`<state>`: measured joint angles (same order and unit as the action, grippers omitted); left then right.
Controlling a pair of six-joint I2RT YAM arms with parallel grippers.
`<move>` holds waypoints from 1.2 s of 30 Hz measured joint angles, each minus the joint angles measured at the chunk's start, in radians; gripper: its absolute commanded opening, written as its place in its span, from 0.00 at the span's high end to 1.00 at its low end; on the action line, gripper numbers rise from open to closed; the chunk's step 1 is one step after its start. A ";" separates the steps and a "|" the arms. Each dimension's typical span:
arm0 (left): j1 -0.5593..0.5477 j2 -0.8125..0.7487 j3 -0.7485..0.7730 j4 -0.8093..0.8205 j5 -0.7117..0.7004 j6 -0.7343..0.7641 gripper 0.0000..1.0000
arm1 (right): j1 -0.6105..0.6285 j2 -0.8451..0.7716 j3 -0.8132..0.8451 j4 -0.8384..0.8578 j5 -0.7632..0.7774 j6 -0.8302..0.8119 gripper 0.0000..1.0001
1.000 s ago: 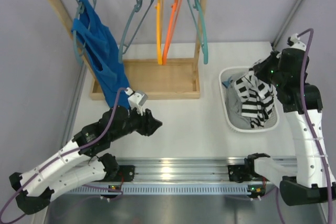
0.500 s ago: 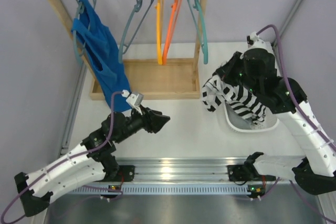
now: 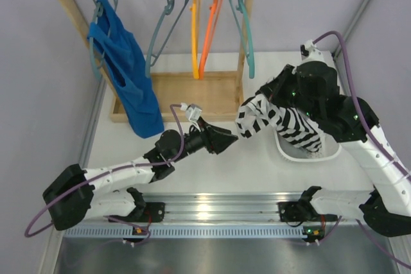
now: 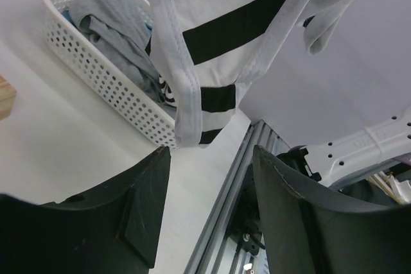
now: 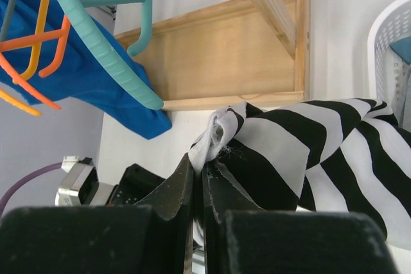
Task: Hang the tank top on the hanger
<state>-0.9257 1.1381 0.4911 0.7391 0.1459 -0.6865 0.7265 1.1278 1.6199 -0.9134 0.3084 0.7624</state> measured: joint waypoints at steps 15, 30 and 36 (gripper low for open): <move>-0.006 0.261 0.117 0.320 0.048 -0.087 0.53 | 0.001 -0.028 0.006 -0.038 -0.023 0.000 1.00; -0.080 -0.125 0.165 0.064 0.042 0.005 1.00 | 0.005 0.059 0.170 -0.077 -0.109 -0.119 1.00; -0.082 -0.306 0.427 -0.266 -0.042 0.134 1.00 | 0.011 0.090 0.276 -0.061 -0.186 -0.182 1.00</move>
<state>-1.0080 0.8326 0.9180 0.4736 0.1040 -0.5529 0.7376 1.2175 1.8957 -0.9749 0.1226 0.5800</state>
